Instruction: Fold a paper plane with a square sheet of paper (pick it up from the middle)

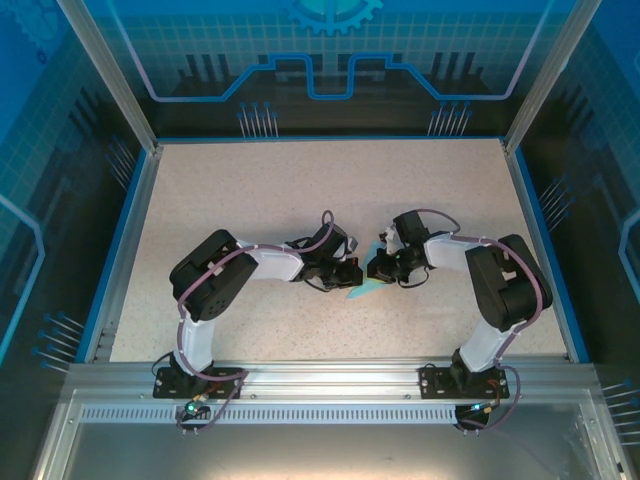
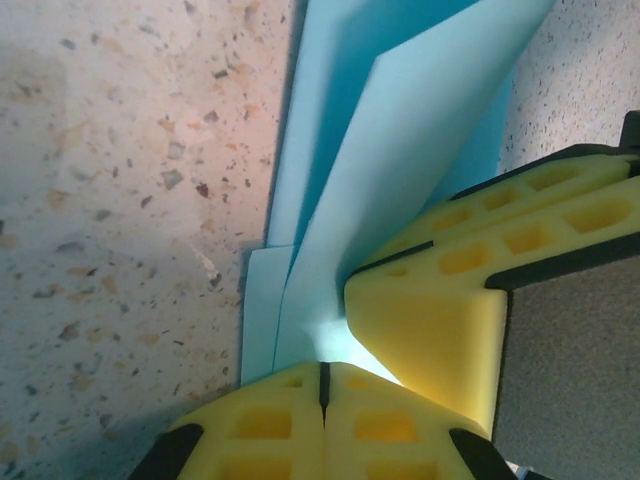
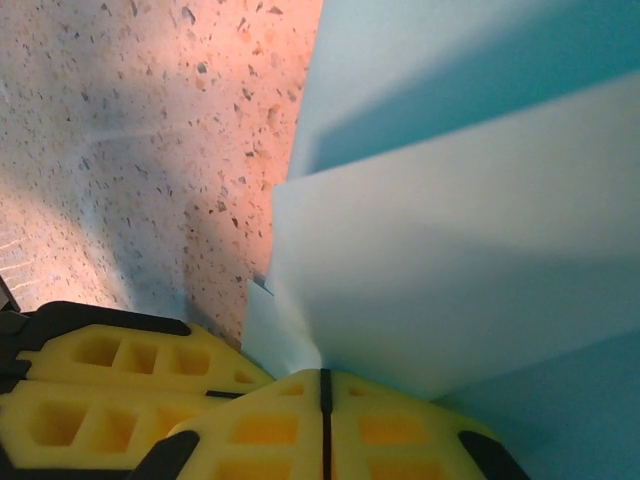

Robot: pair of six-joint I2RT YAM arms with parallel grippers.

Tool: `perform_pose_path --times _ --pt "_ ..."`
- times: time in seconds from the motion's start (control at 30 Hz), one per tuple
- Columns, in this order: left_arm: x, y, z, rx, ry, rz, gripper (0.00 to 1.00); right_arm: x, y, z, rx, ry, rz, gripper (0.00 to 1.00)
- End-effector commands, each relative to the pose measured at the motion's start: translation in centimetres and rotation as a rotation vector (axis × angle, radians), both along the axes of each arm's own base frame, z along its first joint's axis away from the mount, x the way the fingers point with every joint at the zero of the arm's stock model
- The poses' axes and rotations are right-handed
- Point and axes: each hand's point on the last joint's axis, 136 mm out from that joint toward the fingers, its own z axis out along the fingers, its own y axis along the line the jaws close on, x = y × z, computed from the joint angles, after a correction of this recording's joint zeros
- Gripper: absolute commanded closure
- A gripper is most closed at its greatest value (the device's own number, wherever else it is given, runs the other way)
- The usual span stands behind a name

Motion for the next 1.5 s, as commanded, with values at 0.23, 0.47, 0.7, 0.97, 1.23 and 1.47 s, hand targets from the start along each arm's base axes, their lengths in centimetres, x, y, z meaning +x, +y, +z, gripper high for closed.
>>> perform_pose_path --times 0.23,0.47,0.7,0.97,1.23,1.47 --pt "-1.3 2.3 -3.4 0.145 0.073 0.027 1.0 2.1 -1.5 1.3 -0.005 -0.058 -0.014 0.92" --pt "-1.4 2.3 -3.5 0.146 0.075 0.021 1.0 2.7 -3.1 -1.4 -0.043 0.015 -0.057 0.92" --pt "-1.5 2.2 -3.5 0.148 0.077 0.018 1.0 5.3 -4.1 1.0 -0.02 -0.046 -0.115 0.92" --pt "-1.6 2.2 -3.5 0.149 0.077 0.016 1.0 6.8 -5.6 -0.4 -0.02 -0.01 -0.152 0.92" --pt "-1.7 2.3 -3.6 0.156 0.081 0.016 1.0 7.8 -5.6 1.1 0.001 -0.047 -0.158 0.92" --pt "-1.4 2.5 -3.7 0.166 0.079 0.039 1.0 6.1 -3.5 4.3 0.034 -0.114 -0.087 0.9"
